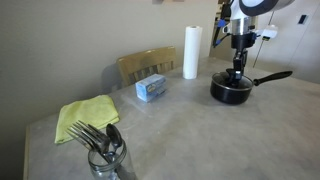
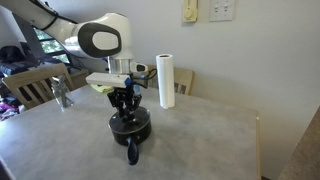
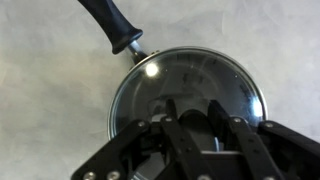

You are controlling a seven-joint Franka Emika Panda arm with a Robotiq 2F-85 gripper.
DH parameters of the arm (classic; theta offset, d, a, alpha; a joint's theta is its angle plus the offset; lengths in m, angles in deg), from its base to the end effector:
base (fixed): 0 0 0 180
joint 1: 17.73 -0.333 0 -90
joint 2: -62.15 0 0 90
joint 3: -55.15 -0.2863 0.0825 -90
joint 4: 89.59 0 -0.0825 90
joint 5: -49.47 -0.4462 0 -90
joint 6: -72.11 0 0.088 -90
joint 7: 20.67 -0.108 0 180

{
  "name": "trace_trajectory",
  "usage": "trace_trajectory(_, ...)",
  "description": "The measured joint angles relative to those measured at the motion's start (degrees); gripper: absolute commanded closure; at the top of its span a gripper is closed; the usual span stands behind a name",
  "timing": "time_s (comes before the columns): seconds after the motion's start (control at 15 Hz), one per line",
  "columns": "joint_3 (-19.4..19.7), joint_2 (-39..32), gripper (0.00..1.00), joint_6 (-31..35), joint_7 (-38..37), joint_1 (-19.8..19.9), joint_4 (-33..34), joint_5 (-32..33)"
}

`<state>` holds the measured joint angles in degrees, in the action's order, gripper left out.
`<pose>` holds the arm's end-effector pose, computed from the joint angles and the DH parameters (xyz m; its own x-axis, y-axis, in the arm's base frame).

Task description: Remove the lid from the pot and put it on the table

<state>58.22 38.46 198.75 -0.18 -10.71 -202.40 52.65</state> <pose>0.6158 -0.1121 0.1741 0.9593 0.2161 -0.1820 0.2190 -0.9757 -0.0043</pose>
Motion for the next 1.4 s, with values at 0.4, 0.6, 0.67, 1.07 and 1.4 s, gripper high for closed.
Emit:
trace_trajectory(0.4,-1.0,0.3,0.88,2.5,5.1,0.5,0.0,-0.5)
trace_trajectory(0.6,-2.4,1.6,0.88,4.0,8.0,0.5,-0.1,-0.5)
trace_trajectory(0.67,-3.0,2.3,0.88,4.2,8.6,0.5,-0.1,-0.5)
trace_trajectory(1.07,-6.4,5.7,0.88,4.5,10.4,-0.8,-2.1,-0.5)
trace_trajectory(1.4,-7.6,7.1,0.88,4.5,10.5,-2.0,-4.8,-0.5)
